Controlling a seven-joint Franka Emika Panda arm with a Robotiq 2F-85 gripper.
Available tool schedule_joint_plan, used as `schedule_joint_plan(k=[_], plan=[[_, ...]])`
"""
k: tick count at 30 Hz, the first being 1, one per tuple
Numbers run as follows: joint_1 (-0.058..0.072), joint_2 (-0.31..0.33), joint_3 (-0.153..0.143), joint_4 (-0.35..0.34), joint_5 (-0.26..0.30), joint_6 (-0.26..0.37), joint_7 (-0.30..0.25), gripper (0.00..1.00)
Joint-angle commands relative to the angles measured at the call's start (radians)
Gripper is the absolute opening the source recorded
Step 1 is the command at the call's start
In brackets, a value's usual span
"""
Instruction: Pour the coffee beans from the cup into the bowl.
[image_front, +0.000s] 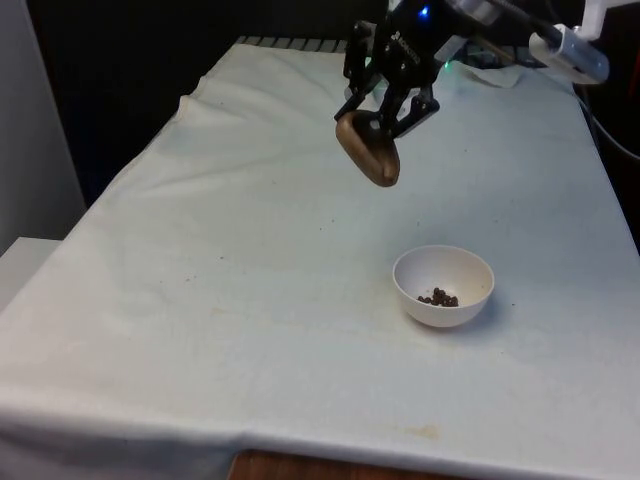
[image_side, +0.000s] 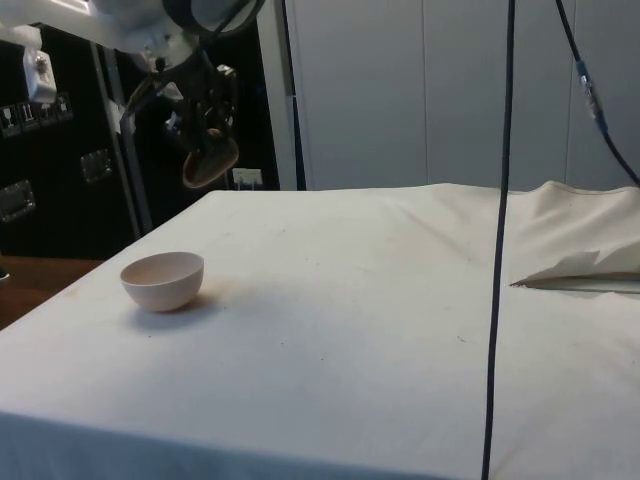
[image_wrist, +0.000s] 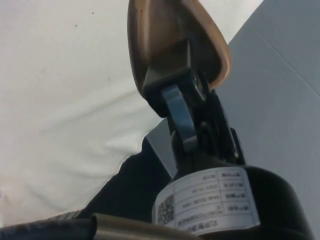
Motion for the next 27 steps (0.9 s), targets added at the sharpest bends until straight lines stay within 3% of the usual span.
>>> schedule_joint_plan(k=[1, 7, 8, 9, 15, 16, 17, 25, 26, 27], plan=[[-0.011, -0.013, 0.003, -0.019, 0.012, 0.03, -0.013, 0.01], [-0.011, -0.033, -0.014, -0.051, 0.026, 0.069, -0.041, 0.01], [-0.001, -0.021, -0.018, -0.034, 0.016, 0.04, -0.028, 0.01], [-0.011, -0.033, -0.014, -0.051, 0.026, 0.069, -0.041, 0.01], [-0.01, -0.045, -0.028, -0.076, 0.041, 0.106, -0.069, 0.01], [-0.001, -0.036, -0.034, -0.063, 0.032, 0.082, -0.06, 0.01], [-0.011, -0.049, -0.031, -0.084, 0.044, 0.116, -0.076, 0.01], [-0.009, -0.055, -0.041, -0.108, 0.061, 0.159, -0.107, 0.01], [-0.001, -0.048, -0.048, -0.098, 0.051, 0.139, -0.099, 0.01], [-0.01, -0.055, -0.042, -0.112, 0.065, 0.169, -0.115, 0.01]])
